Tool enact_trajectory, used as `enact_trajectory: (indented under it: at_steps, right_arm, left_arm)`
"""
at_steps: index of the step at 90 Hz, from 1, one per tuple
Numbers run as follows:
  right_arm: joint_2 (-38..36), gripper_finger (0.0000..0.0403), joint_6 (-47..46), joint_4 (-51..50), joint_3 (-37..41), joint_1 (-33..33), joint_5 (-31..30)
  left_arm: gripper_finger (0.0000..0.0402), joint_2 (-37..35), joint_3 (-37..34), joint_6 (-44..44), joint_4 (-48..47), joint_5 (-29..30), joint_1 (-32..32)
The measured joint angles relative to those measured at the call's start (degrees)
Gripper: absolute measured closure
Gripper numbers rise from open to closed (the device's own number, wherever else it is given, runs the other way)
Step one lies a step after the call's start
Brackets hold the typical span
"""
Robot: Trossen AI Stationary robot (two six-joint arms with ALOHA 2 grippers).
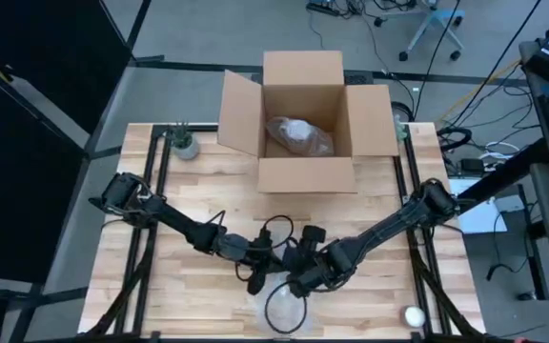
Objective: Wrap mug
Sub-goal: Wrap the orange patterned mug with the transparent bubble wrap
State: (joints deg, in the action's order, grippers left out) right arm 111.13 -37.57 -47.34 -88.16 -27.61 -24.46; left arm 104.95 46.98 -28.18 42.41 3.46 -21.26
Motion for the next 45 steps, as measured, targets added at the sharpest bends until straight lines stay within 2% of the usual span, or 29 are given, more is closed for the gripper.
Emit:
enact_trajectory:
  at_steps: [25,45]
  right_arm:
    - [-0.50,0.0211,-4.04,9.67,10.06,1.27,3.36]
    - [-0.21,0.0211,-1.78,12.73,10.82,1.45,5.15]
  left_arm:
    - [0.0401,-0.02,0.00,0.02,0.29,-0.28,-0.01]
    - [0.0401,-0.02,0.00,0.04,0.16,-0.39,-0.01]
